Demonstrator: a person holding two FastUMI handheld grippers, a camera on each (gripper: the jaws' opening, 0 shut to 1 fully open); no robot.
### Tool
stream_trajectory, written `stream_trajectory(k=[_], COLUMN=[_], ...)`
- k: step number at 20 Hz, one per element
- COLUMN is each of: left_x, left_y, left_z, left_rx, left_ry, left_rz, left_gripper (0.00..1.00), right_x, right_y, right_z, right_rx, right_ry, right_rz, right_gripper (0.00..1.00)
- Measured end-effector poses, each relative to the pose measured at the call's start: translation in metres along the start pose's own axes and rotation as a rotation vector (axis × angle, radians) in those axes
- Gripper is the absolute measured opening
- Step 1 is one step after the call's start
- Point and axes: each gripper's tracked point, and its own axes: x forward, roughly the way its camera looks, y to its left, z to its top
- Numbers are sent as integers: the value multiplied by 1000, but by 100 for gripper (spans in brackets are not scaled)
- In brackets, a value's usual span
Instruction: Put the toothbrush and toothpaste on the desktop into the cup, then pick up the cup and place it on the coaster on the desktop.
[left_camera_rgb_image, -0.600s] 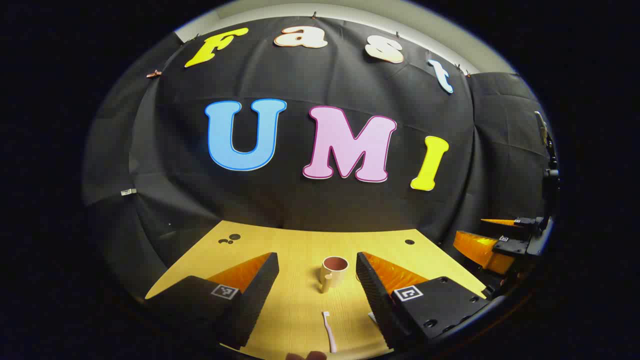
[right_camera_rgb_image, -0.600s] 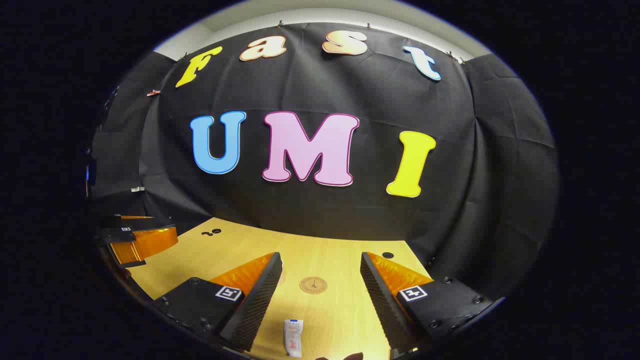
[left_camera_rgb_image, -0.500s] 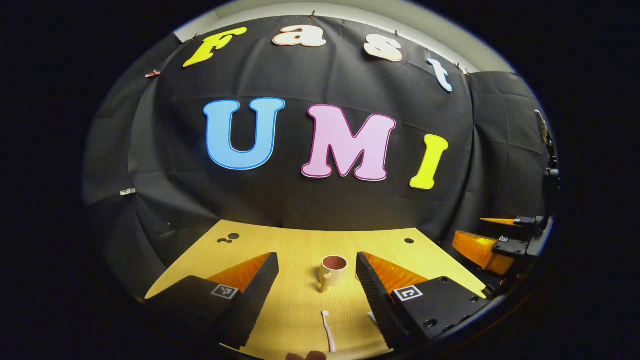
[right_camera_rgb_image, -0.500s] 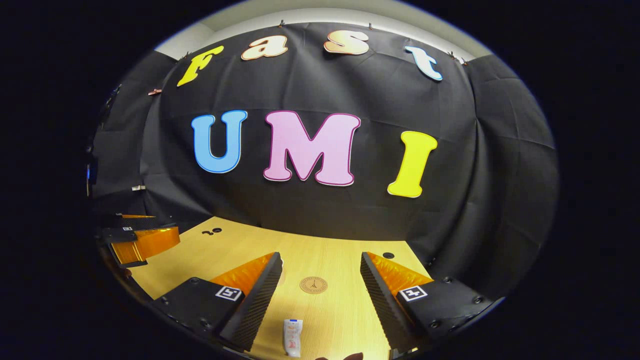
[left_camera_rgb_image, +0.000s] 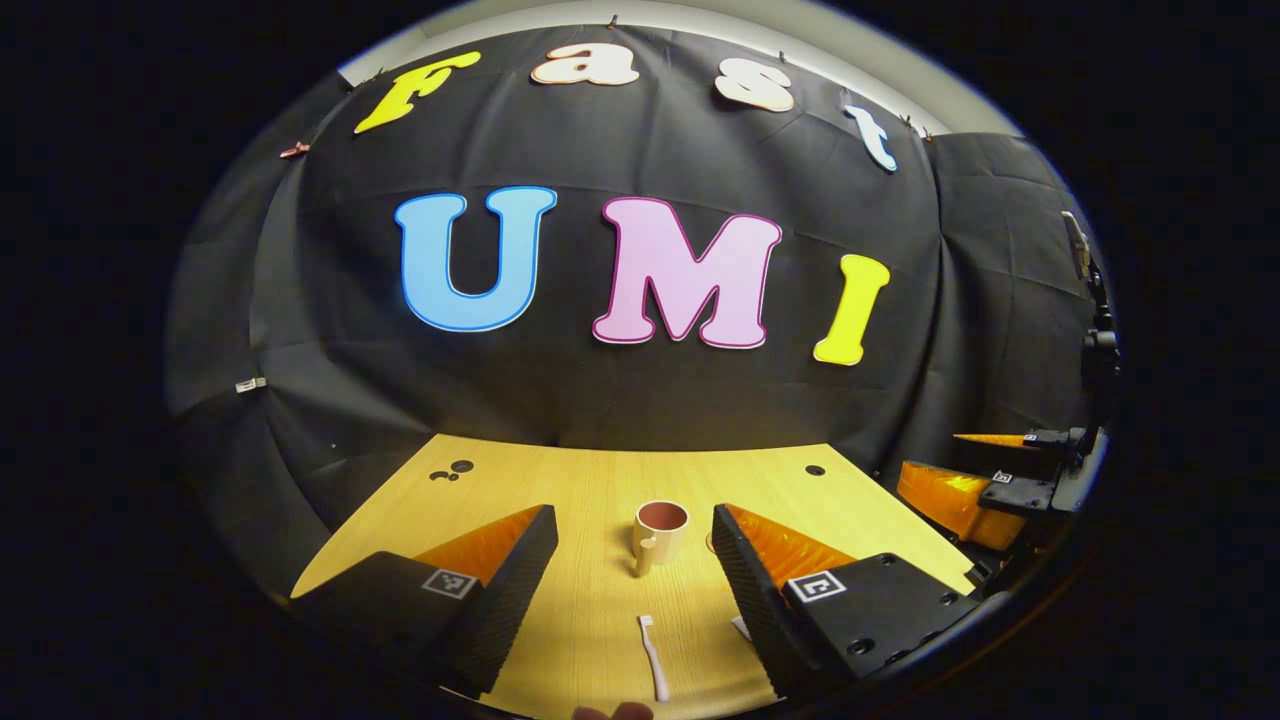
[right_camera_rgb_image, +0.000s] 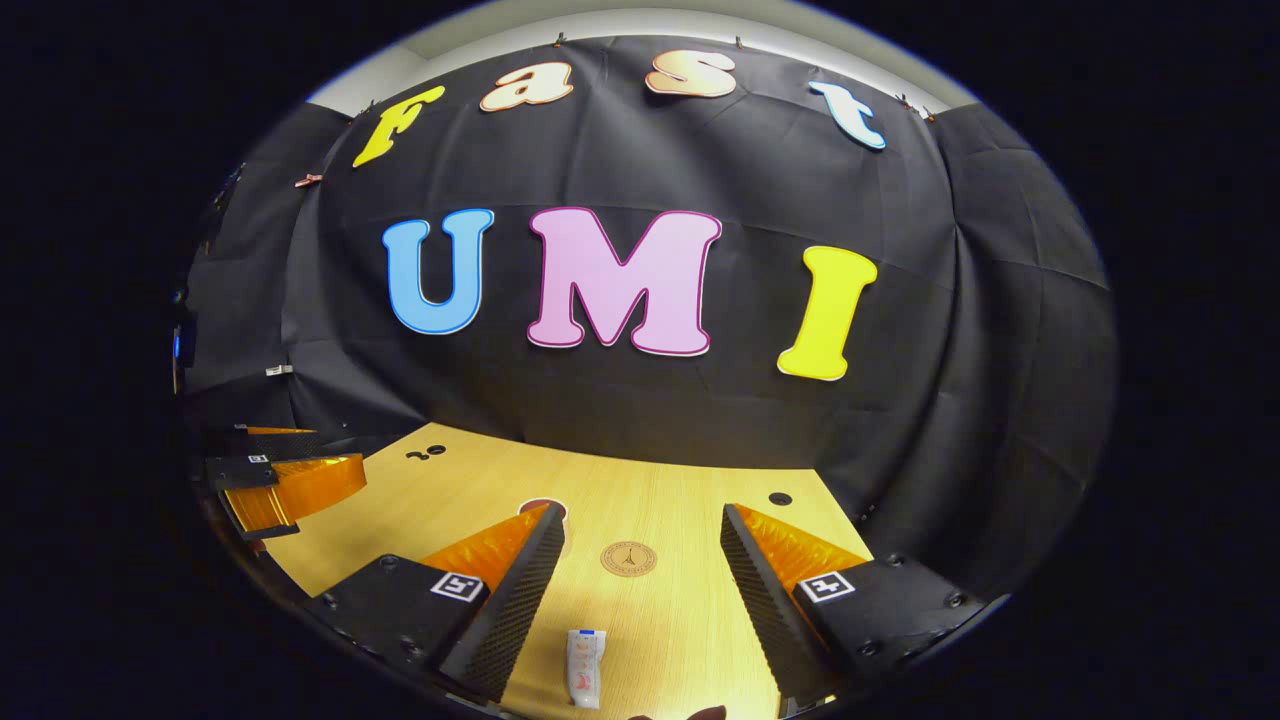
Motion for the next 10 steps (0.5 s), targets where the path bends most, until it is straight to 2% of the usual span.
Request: stream_trajectory(k=[4, 10], left_x=[0, -6], left_y=[2, 16], left_z=[-8, -39], left_rx=[-10, -26], left_ry=[18, 97], left_rz=[9, 39], left_gripper=[97, 97], right_x=[3, 15], right_y=[6, 34], right_z=[-15, -98], right_rx=[11, 5], right_ry=[48, 307], right_rz=[23, 101], right_gripper=[97, 97])
